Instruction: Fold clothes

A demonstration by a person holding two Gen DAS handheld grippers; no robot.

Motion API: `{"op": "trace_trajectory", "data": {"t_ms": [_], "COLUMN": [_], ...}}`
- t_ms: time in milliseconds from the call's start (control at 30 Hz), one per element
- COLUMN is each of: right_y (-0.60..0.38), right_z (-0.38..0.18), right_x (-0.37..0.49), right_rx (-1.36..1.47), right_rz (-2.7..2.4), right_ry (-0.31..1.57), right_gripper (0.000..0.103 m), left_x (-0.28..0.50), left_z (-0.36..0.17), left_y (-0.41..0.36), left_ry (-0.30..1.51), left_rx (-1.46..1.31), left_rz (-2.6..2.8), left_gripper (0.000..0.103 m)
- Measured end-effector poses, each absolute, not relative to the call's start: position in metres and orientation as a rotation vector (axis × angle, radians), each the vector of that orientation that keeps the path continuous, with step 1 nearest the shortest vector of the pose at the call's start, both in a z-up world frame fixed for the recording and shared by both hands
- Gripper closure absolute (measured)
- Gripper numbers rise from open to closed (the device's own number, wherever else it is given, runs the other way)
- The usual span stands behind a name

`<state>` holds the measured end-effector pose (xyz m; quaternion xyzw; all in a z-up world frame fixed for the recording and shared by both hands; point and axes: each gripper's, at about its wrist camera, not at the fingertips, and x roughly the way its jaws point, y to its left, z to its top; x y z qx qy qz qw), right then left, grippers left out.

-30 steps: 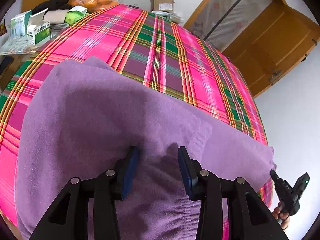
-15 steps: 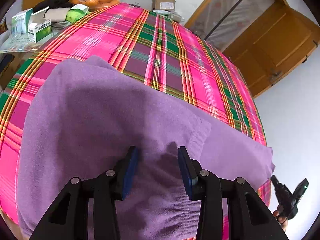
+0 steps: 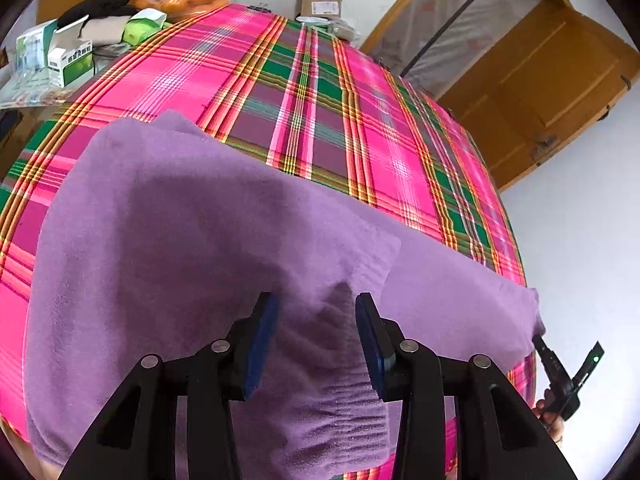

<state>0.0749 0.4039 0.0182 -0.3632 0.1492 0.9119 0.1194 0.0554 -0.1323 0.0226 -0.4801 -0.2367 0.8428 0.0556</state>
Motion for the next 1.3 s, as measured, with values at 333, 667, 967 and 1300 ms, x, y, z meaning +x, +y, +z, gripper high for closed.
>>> {"op": "trace_trajectory", "data": {"t_ms": [333, 667, 967, 1300], "right_y": [0.415, 0.426, 0.433, 0.420], "right_z": [0.026, 0.011, 0.007, 0.001], "right_x": [0.074, 0.079, 0.067, 0.060], "right_rx": [-0.973, -1.012, -1.061, -1.076], "right_rz": [2.700, 2.604, 2.661, 2.622], "right_ry": [0.469, 0.409, 0.574, 0.470], "right_gripper": [0.077, 0.063, 0.057, 0.060], "left_x": [0.050, 0.049, 0.049, 0.047], "left_z": [0.020, 0.021, 0.023, 0.021], "left_y": [-0.128, -0.128, -0.118, -0.116], "left_ry": [-0.727, -0.716, -0.634, -0.612], "left_rx": [-1.477, -1.472, -1.459, -1.467], "left_rz": [2.561, 2.572, 2.605, 2.614], "left_gripper": [0.060, 0.060, 0.060, 0.060]}}
